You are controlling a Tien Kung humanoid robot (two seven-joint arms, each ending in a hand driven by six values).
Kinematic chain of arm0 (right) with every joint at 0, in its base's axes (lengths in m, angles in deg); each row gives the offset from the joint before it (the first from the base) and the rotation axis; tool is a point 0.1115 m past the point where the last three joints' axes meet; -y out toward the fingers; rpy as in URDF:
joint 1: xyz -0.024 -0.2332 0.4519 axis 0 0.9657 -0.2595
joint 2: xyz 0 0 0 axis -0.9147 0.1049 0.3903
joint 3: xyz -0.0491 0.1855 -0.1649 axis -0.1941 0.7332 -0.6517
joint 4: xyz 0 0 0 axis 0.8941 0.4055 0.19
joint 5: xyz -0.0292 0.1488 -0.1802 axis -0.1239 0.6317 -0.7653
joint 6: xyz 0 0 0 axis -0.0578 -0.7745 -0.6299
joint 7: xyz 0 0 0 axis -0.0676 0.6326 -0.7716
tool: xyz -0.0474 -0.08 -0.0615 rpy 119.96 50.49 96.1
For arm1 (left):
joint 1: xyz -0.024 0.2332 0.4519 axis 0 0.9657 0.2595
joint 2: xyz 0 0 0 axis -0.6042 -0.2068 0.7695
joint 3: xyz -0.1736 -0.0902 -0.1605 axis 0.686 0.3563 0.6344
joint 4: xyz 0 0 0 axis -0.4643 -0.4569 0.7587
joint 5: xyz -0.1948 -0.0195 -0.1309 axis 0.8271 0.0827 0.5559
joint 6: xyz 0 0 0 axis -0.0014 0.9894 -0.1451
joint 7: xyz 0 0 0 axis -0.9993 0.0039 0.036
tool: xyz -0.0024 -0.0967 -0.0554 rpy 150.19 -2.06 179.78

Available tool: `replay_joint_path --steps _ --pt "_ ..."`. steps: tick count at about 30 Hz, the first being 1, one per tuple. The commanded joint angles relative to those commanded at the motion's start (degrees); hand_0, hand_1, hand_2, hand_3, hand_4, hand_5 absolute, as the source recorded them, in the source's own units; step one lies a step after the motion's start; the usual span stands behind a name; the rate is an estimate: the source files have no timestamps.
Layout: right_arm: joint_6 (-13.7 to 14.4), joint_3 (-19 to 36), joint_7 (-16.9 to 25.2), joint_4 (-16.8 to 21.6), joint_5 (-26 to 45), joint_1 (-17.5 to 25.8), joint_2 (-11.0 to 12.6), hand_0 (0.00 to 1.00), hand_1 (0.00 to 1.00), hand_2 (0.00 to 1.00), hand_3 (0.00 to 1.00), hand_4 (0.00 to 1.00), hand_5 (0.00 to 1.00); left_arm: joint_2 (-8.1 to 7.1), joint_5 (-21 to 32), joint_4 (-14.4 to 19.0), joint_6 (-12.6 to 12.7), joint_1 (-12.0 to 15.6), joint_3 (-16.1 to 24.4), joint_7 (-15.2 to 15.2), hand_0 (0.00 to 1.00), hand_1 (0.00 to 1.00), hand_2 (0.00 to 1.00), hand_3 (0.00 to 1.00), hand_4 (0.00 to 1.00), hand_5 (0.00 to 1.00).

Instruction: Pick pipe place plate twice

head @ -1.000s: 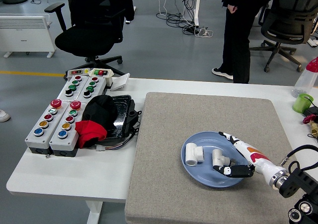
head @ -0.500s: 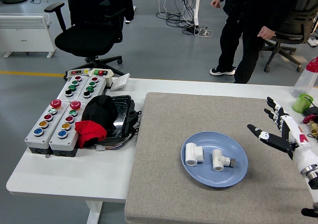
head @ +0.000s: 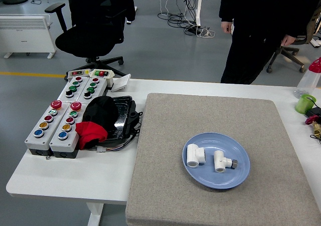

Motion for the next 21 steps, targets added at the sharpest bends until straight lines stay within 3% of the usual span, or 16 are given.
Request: replay_joint_path --steps 14,21 --pt "-0.38 1.47 0.07 -1.19 0.26 0.77 -0.32 0.828 0.782 0.792 0.78 0.522 0.718 0.1 0.48 -0.42 0.69 -0.1 -0.09 -0.84 0.654 0.637 0.638 0.559 0.395 0.998" --pt "0.37 1.15 -1.06 0.13 1.57 0.45 -0.5 0.828 0.779 0.792 0.776 0.52 0.735 0.09 1.08 -0.68 1.08 -0.47 -0.43 -1.44 0.654 0.637 0.637 0.559 0.394 0.998"
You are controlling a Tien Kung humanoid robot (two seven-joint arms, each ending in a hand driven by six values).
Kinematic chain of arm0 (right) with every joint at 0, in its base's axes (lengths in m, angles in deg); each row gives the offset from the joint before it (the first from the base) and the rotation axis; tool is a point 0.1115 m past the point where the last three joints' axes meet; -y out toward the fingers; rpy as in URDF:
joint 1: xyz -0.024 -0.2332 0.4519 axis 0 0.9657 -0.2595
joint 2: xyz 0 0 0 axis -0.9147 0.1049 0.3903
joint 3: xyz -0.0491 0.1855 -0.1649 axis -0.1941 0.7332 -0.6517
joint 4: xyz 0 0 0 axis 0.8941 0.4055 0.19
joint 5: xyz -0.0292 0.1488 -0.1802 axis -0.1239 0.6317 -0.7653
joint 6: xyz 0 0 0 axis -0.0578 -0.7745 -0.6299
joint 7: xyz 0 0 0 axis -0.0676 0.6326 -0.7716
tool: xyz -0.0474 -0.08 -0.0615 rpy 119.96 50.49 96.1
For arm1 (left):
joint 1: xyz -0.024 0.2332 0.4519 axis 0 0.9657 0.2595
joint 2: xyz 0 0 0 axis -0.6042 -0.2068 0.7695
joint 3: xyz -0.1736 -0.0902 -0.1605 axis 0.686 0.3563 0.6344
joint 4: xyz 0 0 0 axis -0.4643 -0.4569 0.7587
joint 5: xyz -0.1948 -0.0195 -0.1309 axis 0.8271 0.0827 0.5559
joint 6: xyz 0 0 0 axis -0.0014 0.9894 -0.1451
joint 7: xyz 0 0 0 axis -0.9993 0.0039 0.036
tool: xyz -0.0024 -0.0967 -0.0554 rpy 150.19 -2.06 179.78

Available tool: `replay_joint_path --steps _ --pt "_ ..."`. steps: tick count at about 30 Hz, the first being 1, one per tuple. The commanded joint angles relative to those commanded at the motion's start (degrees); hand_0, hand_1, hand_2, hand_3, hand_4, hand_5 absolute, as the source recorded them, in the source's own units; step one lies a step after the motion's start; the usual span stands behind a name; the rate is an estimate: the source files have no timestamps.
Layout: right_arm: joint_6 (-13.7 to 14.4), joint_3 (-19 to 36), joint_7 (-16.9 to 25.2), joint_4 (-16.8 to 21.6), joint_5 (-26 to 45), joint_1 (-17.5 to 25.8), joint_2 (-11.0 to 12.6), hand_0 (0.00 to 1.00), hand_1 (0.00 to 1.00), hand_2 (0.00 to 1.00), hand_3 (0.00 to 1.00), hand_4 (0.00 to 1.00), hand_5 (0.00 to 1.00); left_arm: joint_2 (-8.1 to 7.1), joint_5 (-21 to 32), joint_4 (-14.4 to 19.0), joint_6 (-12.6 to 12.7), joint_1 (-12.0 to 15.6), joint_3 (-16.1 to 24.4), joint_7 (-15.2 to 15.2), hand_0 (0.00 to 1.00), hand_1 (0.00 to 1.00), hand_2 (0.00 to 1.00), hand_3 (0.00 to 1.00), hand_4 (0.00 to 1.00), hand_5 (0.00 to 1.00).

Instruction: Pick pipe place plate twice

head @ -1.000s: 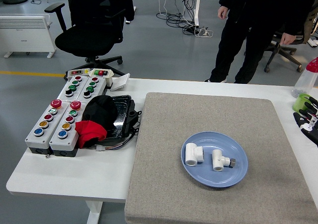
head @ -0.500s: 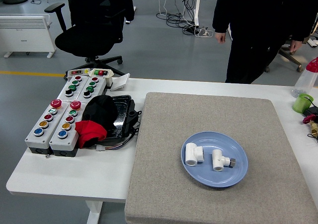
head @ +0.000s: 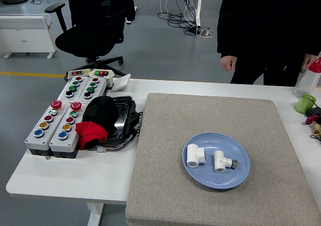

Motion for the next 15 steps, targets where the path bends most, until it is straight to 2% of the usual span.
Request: replay_joint_path --steps 15 --pt "0.07 -0.36 -1.24 1.86 2.05 -0.11 0.11 0.827 0.777 0.79 0.771 0.517 0.751 0.0 -0.29 -0.31 0.33 -0.23 0.45 -0.55 0.654 0.635 0.635 0.558 0.394 0.998"
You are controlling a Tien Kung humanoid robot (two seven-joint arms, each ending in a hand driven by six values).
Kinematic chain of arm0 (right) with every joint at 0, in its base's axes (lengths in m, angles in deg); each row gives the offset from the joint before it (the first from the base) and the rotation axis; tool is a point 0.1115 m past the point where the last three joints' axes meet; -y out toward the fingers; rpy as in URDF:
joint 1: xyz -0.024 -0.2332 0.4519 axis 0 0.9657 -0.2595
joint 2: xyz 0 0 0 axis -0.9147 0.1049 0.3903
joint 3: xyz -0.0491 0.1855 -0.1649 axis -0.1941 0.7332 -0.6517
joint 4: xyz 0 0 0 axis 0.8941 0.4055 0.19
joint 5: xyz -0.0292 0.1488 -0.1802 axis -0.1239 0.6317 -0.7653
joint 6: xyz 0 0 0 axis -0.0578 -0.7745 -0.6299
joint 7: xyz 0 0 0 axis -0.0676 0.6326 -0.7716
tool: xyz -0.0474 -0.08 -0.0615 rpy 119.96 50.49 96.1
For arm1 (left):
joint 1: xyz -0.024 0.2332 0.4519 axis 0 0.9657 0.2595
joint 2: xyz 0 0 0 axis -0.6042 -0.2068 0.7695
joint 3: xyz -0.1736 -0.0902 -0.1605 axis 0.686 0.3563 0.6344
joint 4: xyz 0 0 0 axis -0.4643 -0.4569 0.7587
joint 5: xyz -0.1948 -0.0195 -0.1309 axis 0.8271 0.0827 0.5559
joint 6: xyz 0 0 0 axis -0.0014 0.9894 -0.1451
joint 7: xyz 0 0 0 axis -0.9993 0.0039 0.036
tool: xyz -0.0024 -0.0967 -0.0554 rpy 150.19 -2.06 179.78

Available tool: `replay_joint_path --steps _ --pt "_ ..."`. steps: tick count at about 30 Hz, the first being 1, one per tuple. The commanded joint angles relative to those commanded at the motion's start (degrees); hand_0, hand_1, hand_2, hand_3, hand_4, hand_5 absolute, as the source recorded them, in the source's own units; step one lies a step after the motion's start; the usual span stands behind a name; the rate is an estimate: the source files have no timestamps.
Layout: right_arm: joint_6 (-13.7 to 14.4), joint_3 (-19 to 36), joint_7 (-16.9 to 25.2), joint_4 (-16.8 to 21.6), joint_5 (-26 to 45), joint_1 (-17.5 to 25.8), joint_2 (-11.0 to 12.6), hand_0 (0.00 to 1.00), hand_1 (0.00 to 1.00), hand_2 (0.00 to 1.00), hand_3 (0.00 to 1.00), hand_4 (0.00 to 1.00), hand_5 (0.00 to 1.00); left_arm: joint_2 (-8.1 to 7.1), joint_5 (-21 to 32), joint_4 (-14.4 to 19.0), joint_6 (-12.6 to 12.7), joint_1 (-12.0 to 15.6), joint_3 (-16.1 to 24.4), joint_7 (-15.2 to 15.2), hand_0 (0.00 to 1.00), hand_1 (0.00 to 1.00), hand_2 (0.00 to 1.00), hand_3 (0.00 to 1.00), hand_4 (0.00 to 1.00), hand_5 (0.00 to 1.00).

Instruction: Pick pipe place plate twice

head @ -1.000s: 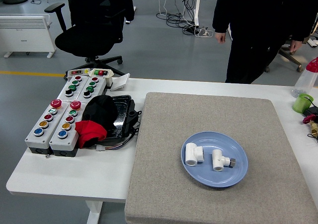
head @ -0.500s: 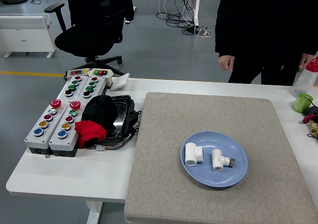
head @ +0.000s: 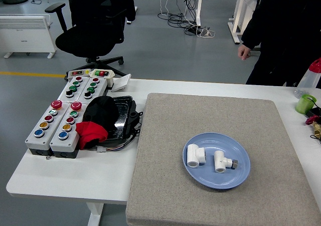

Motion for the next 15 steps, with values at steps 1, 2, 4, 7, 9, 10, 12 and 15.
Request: replay_joint_path --steps 1,2,4,7,9,10,12,15 --pt "0.01 0.06 -0.03 0.0 0.1 0.05 0.01 0.827 0.777 0.79 0.771 0.517 0.751 -0.02 0.0 0.0 0.0 -0.03 0.04 0.02 0.654 0.635 0.635 0.558 0.394 0.998" --pt "0.02 0.07 -0.04 -0.01 0.13 0.06 0.01 0.827 0.777 0.79 0.771 0.517 0.751 -0.04 0.01 0.0 -0.01 -0.04 0.03 0.02 0.654 0.635 0.635 0.558 0.394 0.998" --pt "0.05 0.05 -0.03 -0.05 0.14 0.02 0.03 0.827 0.777 0.79 0.771 0.517 0.751 -0.08 0.01 0.01 -0.04 -0.1 0.0 0.03 0.654 0.635 0.635 0.558 0.394 0.998" --pt "0.18 0.1 0.0 -0.1 0.01 -0.03 -0.01 0.827 0.777 0.79 0.771 0.517 0.751 -0.1 -0.13 0.03 -0.12 -0.15 0.03 0.07 0.653 0.635 0.635 0.559 0.394 0.998" --pt "0.24 0.12 0.0 -0.19 0.0 -0.04 -0.01 0.827 0.777 0.79 0.771 0.517 0.751 -0.09 -0.16 0.03 -0.09 -0.16 0.09 0.11 0.653 0.635 0.635 0.559 0.394 0.998" --pt "0.25 0.17 -0.01 -0.3 0.0 -0.05 -0.03 0.827 0.777 0.79 0.771 0.517 0.751 -0.08 -0.23 0.03 -0.1 -0.18 0.11 0.11 0.653 0.635 0.635 0.559 0.394 0.998" --pt "0.26 0.18 0.0 -0.43 0.02 -0.05 -0.07 0.826 0.775 0.788 0.77 0.518 0.753 -0.06 -0.22 0.04 -0.08 -0.17 0.1 0.11 0.653 0.635 0.636 0.558 0.393 0.998" --pt "0.3 0.06 0.01 -0.49 -0.02 -0.05 -0.13 0.826 0.775 0.788 0.77 0.518 0.753 -0.05 -0.3 0.03 -0.08 -0.17 0.14 0.1 0.653 0.635 0.636 0.558 0.393 0.998"
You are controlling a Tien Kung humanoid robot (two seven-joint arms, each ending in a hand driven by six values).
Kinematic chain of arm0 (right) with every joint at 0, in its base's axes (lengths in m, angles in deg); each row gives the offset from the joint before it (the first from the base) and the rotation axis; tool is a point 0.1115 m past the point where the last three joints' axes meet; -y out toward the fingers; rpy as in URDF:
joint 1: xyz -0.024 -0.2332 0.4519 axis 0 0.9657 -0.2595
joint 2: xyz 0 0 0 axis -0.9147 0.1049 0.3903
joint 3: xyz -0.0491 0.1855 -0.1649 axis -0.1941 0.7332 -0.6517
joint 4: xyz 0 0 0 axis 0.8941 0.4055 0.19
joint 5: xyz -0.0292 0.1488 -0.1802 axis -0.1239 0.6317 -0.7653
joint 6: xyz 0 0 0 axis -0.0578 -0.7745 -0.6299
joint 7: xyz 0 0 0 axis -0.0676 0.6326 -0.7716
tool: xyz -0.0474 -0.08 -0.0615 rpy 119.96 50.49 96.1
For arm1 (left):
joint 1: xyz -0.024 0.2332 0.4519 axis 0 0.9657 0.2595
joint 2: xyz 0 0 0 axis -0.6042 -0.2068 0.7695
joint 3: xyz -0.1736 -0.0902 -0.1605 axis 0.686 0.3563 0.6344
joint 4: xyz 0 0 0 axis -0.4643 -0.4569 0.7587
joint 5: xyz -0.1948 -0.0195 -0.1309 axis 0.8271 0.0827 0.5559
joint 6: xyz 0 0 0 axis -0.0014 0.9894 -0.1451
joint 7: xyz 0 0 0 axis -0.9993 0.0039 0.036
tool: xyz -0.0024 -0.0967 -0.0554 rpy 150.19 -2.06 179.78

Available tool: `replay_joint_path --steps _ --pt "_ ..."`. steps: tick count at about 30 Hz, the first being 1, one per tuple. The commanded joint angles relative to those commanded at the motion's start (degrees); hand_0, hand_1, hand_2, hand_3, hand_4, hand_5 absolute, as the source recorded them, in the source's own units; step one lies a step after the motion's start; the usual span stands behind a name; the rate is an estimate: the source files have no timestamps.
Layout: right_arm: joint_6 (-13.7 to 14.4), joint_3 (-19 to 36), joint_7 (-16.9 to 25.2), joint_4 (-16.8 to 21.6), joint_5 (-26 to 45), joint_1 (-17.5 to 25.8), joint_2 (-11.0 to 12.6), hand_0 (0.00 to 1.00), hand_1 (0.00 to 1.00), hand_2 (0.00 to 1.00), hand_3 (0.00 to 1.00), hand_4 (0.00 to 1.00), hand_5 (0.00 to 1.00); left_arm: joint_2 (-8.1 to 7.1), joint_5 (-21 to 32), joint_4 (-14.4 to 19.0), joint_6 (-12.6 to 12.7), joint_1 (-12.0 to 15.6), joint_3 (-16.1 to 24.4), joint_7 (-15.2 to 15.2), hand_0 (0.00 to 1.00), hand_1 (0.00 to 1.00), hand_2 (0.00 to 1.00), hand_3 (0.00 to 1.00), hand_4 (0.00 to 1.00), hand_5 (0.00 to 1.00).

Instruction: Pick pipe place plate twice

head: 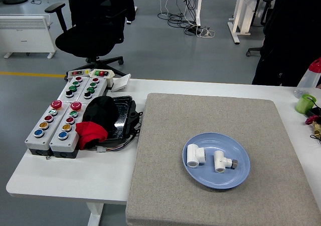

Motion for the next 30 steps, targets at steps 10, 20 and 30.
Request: replay_joint_path --steps 10,20,30 --pt "0.06 -0.14 -0.09 0.07 -0.08 0.04 0.0 0.822 0.773 0.789 0.77 0.517 0.752 -0.02 -0.14 -0.01 -0.02 0.02 0.11 0.02 0.652 0.634 0.635 0.557 0.391 0.998" --pt "0.05 -0.39 -0.08 -0.04 -0.25 0.06 -0.12 0.822 0.774 0.789 0.77 0.517 0.752 -0.03 -0.16 -0.02 -0.01 -0.01 0.15 0.01 0.651 0.634 0.636 0.557 0.392 0.998" --pt "0.18 -0.63 -0.01 -0.14 -0.53 0.13 -0.18 0.822 0.775 0.788 0.769 0.517 0.751 -0.04 -0.16 -0.05 -0.05 -0.06 0.13 -0.05 0.652 0.634 0.635 0.557 0.392 0.998"
